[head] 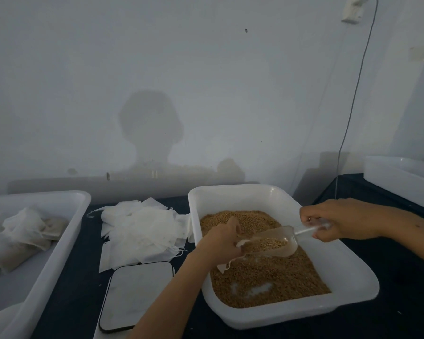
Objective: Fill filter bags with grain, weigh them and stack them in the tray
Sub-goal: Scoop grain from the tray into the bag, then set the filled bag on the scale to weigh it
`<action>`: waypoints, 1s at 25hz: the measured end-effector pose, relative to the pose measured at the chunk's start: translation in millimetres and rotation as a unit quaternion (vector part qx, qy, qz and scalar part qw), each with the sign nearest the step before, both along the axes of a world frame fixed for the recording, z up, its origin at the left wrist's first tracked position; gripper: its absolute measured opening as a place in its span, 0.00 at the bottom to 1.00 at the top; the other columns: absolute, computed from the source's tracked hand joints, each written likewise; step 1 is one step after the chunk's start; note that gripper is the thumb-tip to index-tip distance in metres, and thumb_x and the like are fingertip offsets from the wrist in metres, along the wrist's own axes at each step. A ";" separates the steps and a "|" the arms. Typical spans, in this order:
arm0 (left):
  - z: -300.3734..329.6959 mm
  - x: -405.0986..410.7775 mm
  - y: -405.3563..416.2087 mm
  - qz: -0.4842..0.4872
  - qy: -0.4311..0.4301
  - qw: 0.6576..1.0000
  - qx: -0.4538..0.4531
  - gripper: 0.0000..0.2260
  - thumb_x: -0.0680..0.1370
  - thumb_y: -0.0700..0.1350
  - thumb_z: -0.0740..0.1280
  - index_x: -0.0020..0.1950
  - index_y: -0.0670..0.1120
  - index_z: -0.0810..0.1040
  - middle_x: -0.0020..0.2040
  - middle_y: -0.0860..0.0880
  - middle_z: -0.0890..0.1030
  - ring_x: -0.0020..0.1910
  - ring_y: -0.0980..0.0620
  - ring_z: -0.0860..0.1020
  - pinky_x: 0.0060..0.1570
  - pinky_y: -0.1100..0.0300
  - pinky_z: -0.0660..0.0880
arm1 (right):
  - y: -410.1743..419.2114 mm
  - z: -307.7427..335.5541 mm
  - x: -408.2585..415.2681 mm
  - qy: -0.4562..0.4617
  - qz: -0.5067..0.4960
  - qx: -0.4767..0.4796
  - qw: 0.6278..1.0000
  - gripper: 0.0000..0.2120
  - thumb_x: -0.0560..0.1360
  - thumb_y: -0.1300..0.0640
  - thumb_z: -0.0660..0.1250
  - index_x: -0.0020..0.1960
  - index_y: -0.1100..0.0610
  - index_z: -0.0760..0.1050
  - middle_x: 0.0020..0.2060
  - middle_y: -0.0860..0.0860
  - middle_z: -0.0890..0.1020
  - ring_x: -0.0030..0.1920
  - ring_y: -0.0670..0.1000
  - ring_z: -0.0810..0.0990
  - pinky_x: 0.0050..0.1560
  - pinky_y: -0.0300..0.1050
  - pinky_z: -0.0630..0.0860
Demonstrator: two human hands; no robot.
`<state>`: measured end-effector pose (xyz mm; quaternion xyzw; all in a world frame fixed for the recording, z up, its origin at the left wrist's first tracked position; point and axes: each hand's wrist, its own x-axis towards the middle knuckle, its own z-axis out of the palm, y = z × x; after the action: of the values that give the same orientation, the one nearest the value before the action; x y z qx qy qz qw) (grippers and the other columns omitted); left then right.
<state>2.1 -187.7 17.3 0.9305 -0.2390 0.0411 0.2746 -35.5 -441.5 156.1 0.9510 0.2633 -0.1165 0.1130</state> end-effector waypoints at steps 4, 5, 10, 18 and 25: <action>-0.3 2.0 2.1 0.014 0.006 1.000 -0.018 0.07 0.74 0.40 0.66 0.51 0.43 0.76 0.43 0.47 0.78 0.40 0.53 0.72 0.46 0.56 0.75 | 5.4 6.0 2.5 -0.001 0.010 -0.017 1.000 0.10 0.78 0.49 0.62 0.42 0.40 0.62 0.42 0.44 0.73 0.40 0.42 0.69 0.38 0.35 0.66; 0.0 2.0 2.4 0.017 0.005 1.000 -0.022 0.06 0.74 0.40 0.66 0.50 0.43 0.76 0.44 0.47 0.80 0.40 0.54 0.72 0.45 0.57 0.74 | 6.5 7.2 2.9 -0.001 0.011 -0.020 1.000 0.10 0.78 0.49 0.62 0.42 0.40 0.62 0.43 0.44 0.73 0.40 0.42 0.69 0.39 0.36 0.66; -0.2 2.8 2.9 0.038 0.010 0.998 -0.049 0.01 0.76 0.41 0.65 0.45 0.45 0.76 0.43 0.49 0.79 0.39 0.55 0.73 0.43 0.59 0.74 | 10.7 12.0 3.5 0.004 0.012 -0.025 1.000 0.12 0.78 0.50 0.62 0.42 0.40 0.61 0.42 0.44 0.72 0.41 0.43 0.69 0.40 0.37 0.67; 1.2 3.2 2.1 0.062 0.024 0.996 -0.058 0.04 0.78 0.43 0.64 0.43 0.48 0.73 0.39 0.50 0.77 0.37 0.53 0.73 0.40 0.59 0.73 | 16.6 21.1 2.6 -0.011 0.010 -0.025 1.000 0.11 0.78 0.49 0.62 0.41 0.40 0.62 0.43 0.45 0.75 0.45 0.48 0.74 0.43 0.41 0.70; -1.1 5.5 3.2 0.076 0.020 0.995 -0.063 0.06 0.77 0.39 0.61 0.41 0.49 0.71 0.41 0.51 0.77 0.40 0.53 0.73 0.42 0.59 0.73 | 5.7 15.3 1.5 -0.018 -0.002 -0.012 1.000 0.10 0.78 0.49 0.62 0.42 0.40 0.62 0.40 0.43 0.72 0.39 0.41 0.69 0.39 0.37 0.67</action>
<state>7.7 -184.5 16.2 0.9274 -0.1585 0.0584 0.3339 -34.0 -435.8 171.4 0.9521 0.2576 -0.1027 0.1291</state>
